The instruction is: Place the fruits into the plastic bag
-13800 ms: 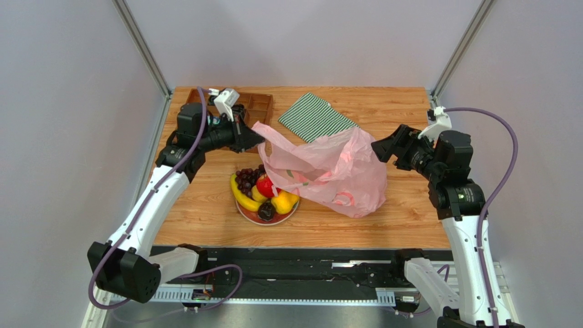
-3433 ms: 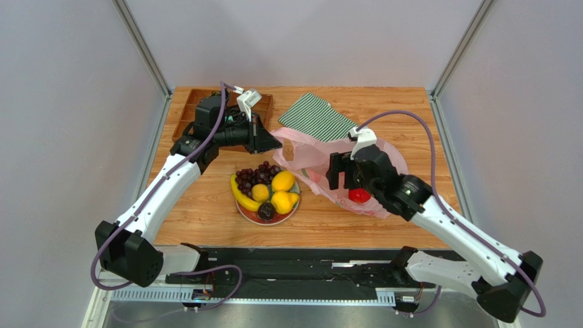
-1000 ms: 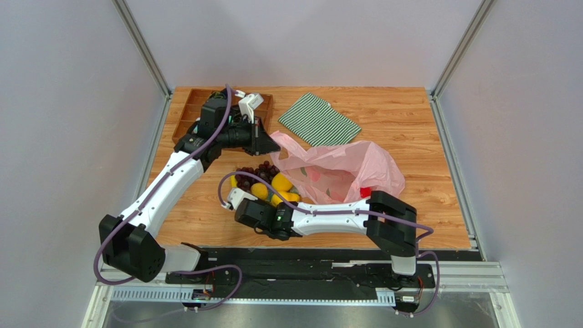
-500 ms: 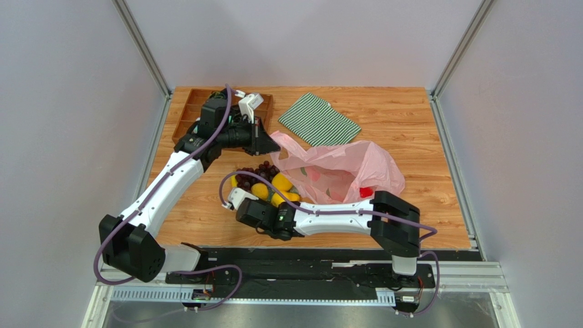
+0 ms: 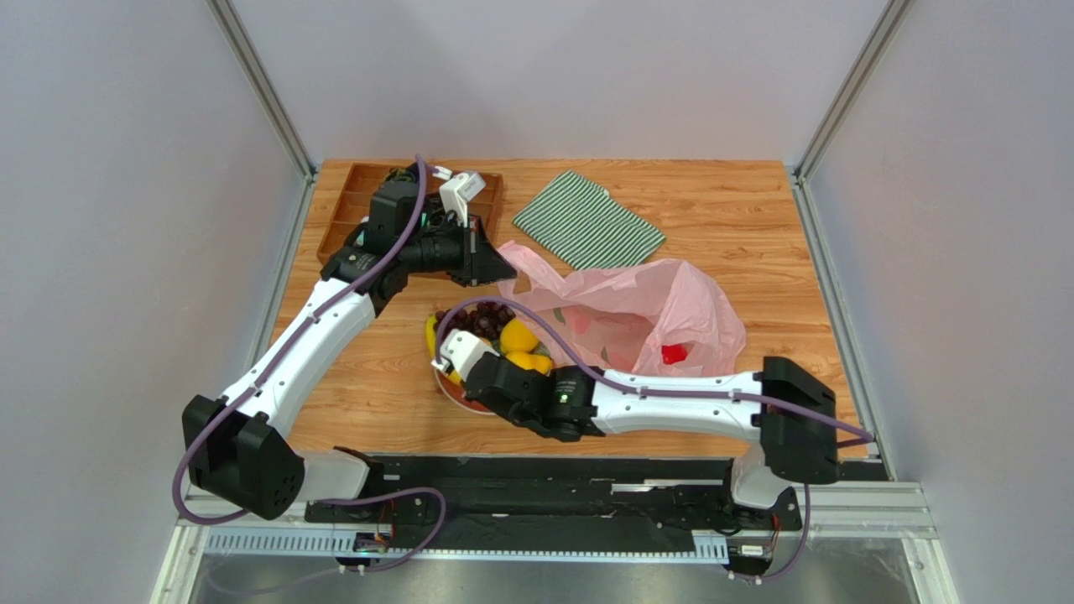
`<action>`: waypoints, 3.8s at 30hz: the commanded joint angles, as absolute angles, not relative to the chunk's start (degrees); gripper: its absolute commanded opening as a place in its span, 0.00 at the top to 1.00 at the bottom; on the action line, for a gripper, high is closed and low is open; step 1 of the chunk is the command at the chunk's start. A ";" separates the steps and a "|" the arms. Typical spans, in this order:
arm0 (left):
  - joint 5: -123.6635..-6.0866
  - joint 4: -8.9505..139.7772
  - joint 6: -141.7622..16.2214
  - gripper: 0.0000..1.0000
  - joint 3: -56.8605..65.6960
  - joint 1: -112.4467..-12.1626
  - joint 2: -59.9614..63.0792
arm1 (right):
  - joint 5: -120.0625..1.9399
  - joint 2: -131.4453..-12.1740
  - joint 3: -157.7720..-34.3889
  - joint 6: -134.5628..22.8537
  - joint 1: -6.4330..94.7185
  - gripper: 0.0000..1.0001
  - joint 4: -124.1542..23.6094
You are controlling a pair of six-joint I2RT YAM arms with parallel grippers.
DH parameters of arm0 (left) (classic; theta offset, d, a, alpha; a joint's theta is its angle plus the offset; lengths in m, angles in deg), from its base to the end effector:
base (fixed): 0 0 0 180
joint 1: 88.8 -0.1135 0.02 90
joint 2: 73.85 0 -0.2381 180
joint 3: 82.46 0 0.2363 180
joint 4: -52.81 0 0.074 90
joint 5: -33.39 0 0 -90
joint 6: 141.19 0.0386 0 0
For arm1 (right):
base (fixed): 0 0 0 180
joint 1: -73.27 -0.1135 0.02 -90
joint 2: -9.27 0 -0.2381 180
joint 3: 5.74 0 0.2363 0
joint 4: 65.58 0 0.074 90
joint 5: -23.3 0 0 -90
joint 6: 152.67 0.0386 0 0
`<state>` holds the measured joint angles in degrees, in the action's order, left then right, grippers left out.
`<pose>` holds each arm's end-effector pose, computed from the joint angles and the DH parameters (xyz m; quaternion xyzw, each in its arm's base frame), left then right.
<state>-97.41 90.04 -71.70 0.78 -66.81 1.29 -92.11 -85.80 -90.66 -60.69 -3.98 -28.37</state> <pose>0.2530 -0.1294 0.3267 0.1870 0.8058 -0.4522 0.3336 0.0928 0.3352 0.2289 -0.4916 0.7685 0.0683 0.4039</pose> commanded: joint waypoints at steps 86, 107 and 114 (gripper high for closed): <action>-97.48 90.19 -71.58 1.00 2.74 -66.57 1.56 | -91.39 -56.64 -86.36 -48.43 12.27 0.76 -14.14; -97.31 90.28 -71.40 1.00 2.82 -66.57 0.95 | -105.29 -74.66 -85.58 -39.38 23.25 0.76 -4.28; -97.48 90.19 -71.58 1.00 2.82 -66.57 1.12 | -103.09 -74.66 -81.71 -38.59 25.98 0.56 -5.78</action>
